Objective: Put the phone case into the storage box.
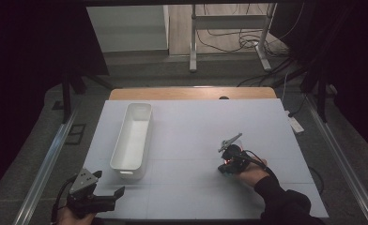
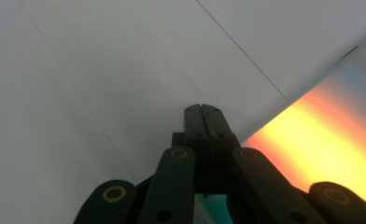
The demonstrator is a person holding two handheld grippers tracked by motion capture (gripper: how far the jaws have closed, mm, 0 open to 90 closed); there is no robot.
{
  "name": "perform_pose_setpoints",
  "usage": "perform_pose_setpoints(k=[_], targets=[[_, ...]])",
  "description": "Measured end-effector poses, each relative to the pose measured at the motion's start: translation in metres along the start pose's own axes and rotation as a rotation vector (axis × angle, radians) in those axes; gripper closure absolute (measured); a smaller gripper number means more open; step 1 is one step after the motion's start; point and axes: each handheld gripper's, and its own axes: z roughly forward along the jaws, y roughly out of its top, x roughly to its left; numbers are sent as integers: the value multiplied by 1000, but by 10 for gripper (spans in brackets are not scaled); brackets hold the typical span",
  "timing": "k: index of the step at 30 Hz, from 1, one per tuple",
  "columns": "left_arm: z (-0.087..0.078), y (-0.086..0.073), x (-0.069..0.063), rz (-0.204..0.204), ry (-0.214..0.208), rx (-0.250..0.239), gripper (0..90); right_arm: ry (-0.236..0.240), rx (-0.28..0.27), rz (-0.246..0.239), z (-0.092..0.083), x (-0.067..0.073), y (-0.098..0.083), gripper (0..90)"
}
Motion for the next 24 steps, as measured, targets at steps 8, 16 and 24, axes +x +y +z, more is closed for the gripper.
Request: perform_pose_setpoints(k=[8, 16, 24], targets=[[0, 0, 0, 0, 1, 0, 39, -13, 3, 17, -5, -6, -8, 894], [0, 0, 0, 0, 2, 0, 39, -31, -3, 41, -11, -15, -17, 894], [0, 0, 0, -1, 2, 1, 39, -39, -6, 57, -16, -22, -24, 894]])
